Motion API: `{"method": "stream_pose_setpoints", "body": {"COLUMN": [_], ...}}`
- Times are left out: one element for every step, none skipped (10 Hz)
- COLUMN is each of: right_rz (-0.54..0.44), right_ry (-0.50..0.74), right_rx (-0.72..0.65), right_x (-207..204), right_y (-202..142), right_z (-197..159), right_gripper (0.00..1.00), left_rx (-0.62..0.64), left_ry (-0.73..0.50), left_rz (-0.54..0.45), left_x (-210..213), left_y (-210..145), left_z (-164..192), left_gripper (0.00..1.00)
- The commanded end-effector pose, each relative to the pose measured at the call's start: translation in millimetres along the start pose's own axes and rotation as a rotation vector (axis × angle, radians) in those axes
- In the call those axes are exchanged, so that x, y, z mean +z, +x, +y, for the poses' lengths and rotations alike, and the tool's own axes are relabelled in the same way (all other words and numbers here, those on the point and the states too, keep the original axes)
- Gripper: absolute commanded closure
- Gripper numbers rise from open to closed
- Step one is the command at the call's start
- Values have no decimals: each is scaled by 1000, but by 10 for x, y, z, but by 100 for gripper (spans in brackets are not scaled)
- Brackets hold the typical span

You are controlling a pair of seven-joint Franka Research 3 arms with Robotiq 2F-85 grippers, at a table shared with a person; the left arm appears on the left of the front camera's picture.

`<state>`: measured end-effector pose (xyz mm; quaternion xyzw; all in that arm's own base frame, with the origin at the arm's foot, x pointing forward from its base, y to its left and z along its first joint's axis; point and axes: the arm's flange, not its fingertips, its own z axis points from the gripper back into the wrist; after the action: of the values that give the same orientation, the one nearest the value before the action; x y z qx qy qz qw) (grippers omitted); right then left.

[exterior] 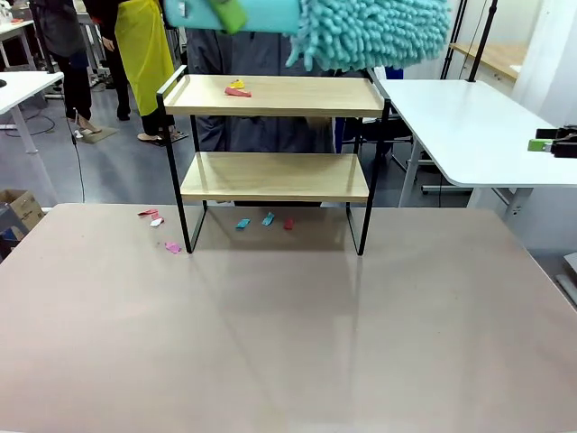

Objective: Clean the shelf.
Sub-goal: Clean the specific section of the Shelf indicated by the human with the Duster.

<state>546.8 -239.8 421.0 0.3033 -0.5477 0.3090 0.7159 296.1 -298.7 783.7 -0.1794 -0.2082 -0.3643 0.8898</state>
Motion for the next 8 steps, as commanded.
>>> {"method": "stream_pose_setpoints", "body": {"right_rz": [5, 5, 5, 5, 5, 5, 5, 5], "right_ry": [-2, -2, -2, -2, -2, -2, -2, -2], "right_rx": [6, 6, 6, 6, 6, 6, 6, 6], "right_x": [-13, -13, -13, -13, -13, -13, -13, -13], "right_y": [24, 24, 24, 24, 24, 24, 24, 24], "right_z": [5, 5, 5, 5, 5, 5, 5, 5], "right_gripper": [0, 0, 0, 0, 0, 0, 0, 0], "left_rx": [133, 166, 194, 226, 235, 146, 210, 210], "left_ry": [145, 188, 193, 221, 221, 240, 201, 201], "left_rz": [-43, -33, -29, -43, -26, 59, -31, -31], "left_x": [-145, -292, -415, -473, -526, -565, -596, -596], "left_y": [298, 423, 526, 600, 636, 591, 514, 514], "left_z": [-182, -232, -253, -273, -272, -244, -226, -226], "left_gripper": [87, 87, 87, 87, 87, 87, 87, 87]}}
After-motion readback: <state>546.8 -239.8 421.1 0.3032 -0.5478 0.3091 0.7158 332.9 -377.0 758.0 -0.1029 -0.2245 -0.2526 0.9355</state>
